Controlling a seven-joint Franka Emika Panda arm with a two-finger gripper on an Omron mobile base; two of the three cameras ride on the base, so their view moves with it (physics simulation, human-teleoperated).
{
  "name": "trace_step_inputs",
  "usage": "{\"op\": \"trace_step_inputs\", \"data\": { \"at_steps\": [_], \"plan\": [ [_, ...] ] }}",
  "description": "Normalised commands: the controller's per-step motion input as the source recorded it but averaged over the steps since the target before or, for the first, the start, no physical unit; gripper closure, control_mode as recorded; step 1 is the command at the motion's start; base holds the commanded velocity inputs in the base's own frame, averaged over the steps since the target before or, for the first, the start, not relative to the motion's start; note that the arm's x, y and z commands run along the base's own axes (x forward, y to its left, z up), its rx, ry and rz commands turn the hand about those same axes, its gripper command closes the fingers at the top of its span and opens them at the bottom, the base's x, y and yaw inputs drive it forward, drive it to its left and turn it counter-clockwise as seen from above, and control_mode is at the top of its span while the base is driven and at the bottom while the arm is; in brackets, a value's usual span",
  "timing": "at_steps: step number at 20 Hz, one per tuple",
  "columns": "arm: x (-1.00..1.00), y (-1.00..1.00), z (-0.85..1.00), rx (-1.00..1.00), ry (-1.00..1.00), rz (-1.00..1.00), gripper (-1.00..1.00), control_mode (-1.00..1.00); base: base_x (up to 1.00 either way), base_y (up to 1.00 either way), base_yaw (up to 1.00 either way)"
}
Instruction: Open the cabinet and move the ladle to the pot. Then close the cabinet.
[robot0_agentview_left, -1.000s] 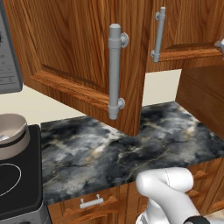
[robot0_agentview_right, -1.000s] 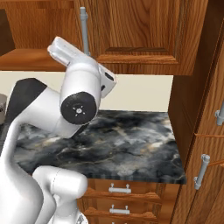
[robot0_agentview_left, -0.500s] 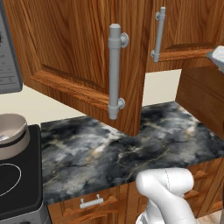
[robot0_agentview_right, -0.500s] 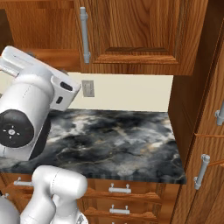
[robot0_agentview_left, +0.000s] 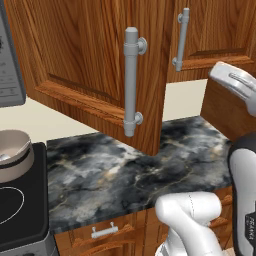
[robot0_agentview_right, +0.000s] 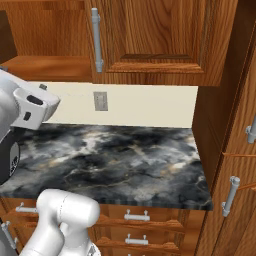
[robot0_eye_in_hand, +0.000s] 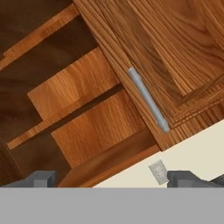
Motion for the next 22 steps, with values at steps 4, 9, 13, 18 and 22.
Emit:
{"op": "trace_step_inputs", "data": {
  "at_steps": [4,9,13,18,22],
  "plan": [
    [0.00,0.54,-0.29,-0.07,0.02,0.00,-1.00,-1.00,0.00,0.00,0.00],
    [-0.11,0.46,-0.16,-0.04,0.00,0.00,-1.00,-1.00,0.00,0.00,0.00],
    [-0.11,0.44,-0.09,-0.02,0.00,-0.01,-1.00,-1.00,0.00,0.00,0.00],
    [-0.18,0.39,0.00,-0.01,0.00,-0.02,-1.00,-1.00,0.00,0.00,0.00],
    [-0.17,0.42,0.00,-0.01,0.00,-0.03,-1.00,-1.00,0.00,0.00,0.00]
  ]
}}
